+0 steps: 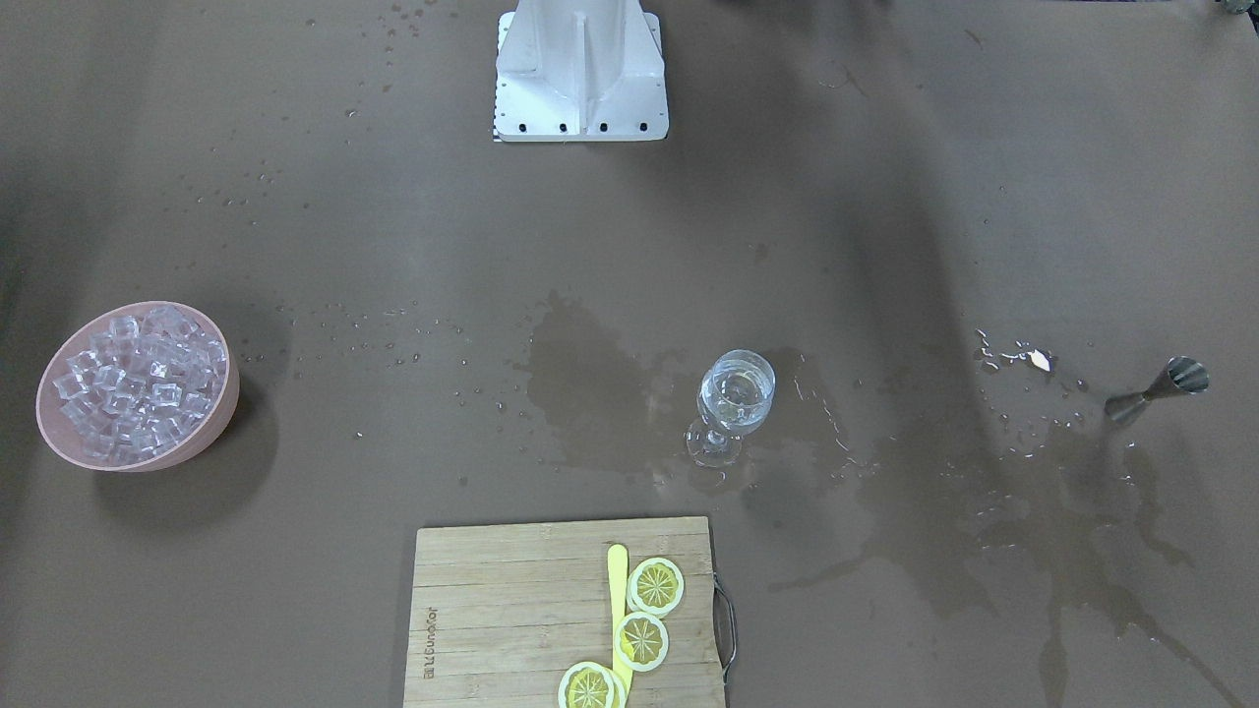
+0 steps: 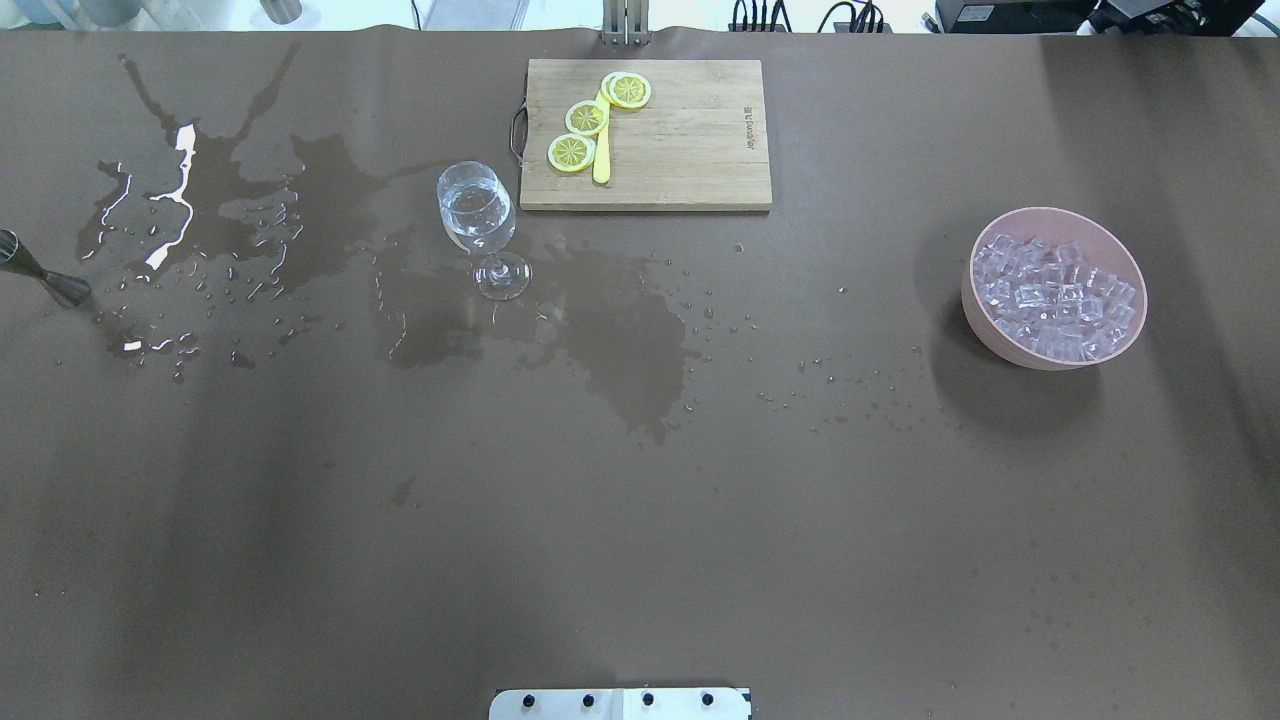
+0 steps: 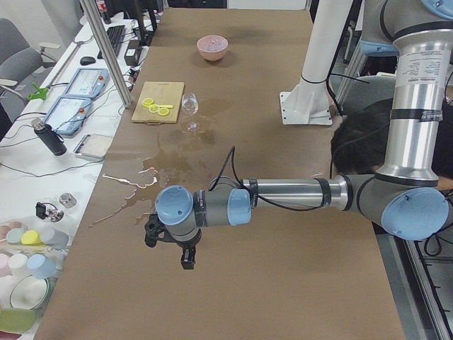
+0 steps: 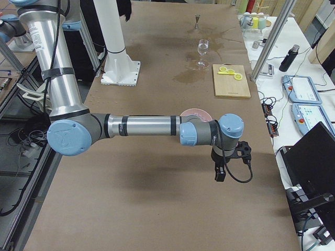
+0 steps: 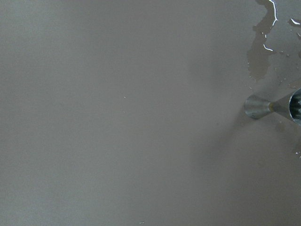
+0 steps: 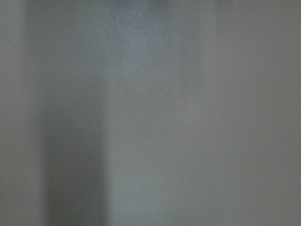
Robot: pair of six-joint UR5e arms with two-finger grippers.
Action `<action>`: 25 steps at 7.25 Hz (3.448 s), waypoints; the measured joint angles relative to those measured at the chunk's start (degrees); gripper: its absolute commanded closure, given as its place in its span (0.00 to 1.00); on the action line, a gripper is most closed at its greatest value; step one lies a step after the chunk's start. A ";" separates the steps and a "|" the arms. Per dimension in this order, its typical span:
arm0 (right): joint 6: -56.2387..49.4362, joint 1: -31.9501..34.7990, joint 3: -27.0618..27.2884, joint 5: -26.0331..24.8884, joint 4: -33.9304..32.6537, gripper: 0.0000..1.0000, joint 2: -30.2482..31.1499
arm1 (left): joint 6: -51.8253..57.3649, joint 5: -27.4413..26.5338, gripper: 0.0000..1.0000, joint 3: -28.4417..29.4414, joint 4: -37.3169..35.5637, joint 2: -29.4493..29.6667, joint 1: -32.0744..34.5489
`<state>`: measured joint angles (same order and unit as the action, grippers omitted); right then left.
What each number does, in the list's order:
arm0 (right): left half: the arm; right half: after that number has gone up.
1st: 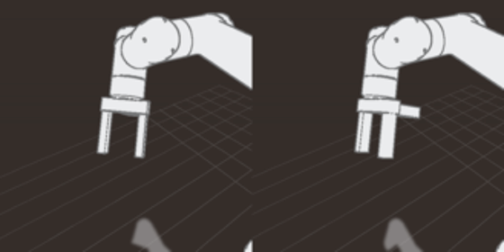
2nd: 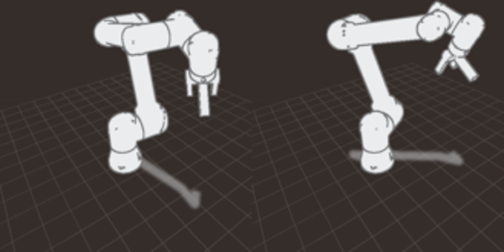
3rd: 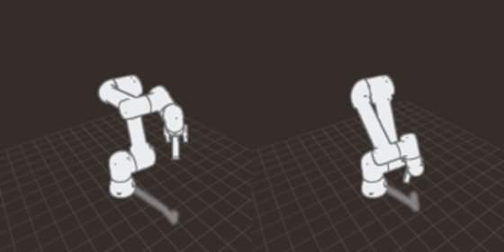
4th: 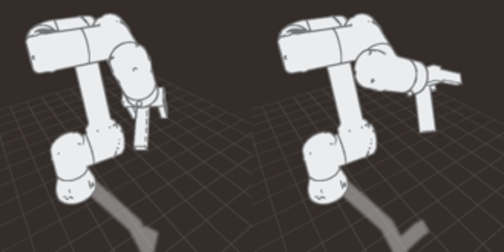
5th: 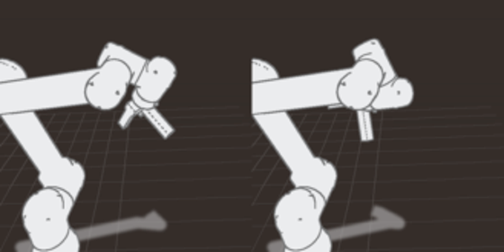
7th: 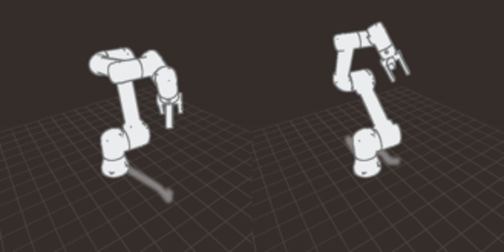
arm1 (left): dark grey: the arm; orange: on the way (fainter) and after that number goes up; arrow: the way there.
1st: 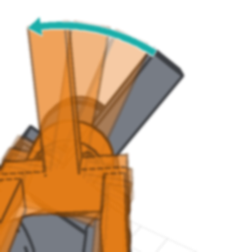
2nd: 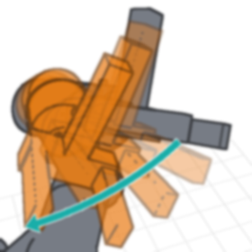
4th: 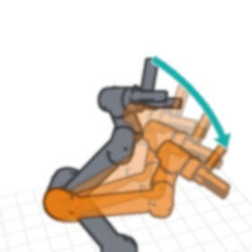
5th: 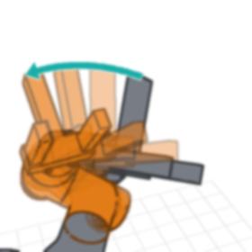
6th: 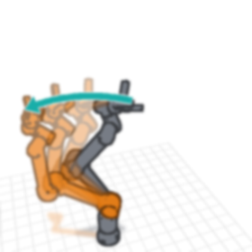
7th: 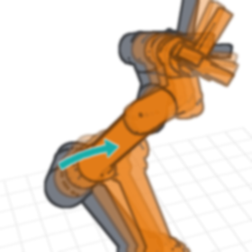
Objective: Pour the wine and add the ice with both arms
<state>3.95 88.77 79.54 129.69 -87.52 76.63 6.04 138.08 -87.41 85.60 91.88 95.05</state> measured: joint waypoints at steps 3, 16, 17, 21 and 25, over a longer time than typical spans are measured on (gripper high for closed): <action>-0.01 -0.17 0.23 -0.07 0.29 0.00 -1.40 | -0.38 0.16 0.02 -0.34 0.10 0.07 0.05; 14.04 -3.52 2.22 3.53 -1.37 0.00 -7.91 | -32.99 -2.17 0.03 7.00 46.84 -2.01 -1.62; 17.18 -6.03 3.25 3.75 -1.43 0.00 -8.94 | -38.16 -4.64 0.03 7.16 52.70 -2.99 -3.88; 29.59 -16.82 7.75 1.99 -0.80 0.08 -11.18 | -51.60 -13.85 0.03 6.82 71.36 -8.82 -12.37; 38.89 -25.74 10.18 -2.91 2.20 0.17 -10.58 | -62.30 -26.60 0.03 5.32 82.53 -12.42 -22.12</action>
<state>42.84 63.03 89.72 126.77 -85.32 66.05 -56.26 111.48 -82.08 168.13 79.46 72.92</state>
